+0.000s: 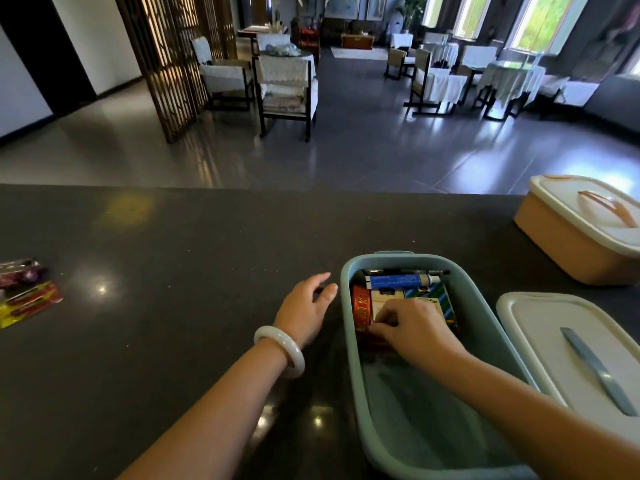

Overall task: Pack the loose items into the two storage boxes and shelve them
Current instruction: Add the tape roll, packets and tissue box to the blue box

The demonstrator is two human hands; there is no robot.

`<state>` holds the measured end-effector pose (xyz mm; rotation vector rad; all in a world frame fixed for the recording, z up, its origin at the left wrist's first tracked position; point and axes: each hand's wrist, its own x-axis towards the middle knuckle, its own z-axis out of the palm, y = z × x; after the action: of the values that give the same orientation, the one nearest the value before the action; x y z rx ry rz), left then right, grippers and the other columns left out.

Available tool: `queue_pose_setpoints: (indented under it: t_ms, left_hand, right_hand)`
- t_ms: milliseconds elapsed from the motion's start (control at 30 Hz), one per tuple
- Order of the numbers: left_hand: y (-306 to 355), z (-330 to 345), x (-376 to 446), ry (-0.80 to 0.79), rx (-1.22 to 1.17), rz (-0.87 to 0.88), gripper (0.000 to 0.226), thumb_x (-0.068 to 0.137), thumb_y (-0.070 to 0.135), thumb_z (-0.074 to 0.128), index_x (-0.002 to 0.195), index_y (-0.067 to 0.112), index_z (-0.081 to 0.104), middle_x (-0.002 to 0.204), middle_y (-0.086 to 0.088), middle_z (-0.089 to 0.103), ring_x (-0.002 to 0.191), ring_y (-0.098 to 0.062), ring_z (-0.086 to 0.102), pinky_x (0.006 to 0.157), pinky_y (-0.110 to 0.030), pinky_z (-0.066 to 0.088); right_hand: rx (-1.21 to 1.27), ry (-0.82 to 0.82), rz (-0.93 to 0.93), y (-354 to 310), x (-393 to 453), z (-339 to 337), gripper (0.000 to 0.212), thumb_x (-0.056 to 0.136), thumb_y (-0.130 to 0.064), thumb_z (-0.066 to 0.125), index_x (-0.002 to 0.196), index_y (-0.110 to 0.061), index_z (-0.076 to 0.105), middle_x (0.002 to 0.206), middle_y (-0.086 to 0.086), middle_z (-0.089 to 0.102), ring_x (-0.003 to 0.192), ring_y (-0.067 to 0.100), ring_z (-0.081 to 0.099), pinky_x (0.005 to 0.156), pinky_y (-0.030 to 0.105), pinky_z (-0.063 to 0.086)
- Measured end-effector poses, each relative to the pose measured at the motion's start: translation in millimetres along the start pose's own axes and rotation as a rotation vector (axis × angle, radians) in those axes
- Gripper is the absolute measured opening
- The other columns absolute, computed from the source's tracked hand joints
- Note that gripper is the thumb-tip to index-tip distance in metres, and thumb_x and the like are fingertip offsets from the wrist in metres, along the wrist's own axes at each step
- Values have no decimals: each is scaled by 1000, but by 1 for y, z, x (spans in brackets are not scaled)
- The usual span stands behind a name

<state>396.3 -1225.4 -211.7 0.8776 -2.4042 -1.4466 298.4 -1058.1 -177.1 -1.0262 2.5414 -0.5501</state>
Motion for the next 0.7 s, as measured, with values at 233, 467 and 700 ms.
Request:
queue_pose_setpoints:
  t_ms: [233,467,700]
  left_hand:
    - [-15,-59,2,58,194,8,46,97,39,51,140,26,44,137,-1,45,115,-13,52,99,-32,44]
    - [-54,-149,-23,170,635,-112,56,95,45,52,145,27,34,146,-2,34,132,-25,38,107,-44,38]
    - [-120,-243,-75,293,758,-287,57,92,45,55,143,25,37,143,-2,35,133,-26,35,109,-45,34]
  right_hand:
    - [-17,81,-130,-58,34,0,18,83,-34,71,98,-31,63,84,-15,60,75,-2,56,65,13,44]
    - [-129,-19,-393,-158,83,47,43,82,-34,72,122,-31,56,109,-11,57,94,2,53,85,19,44]
    - [-242,-224,-616,-280,99,120,64,81,-37,71,137,-21,46,133,0,51,125,19,45,105,35,41]
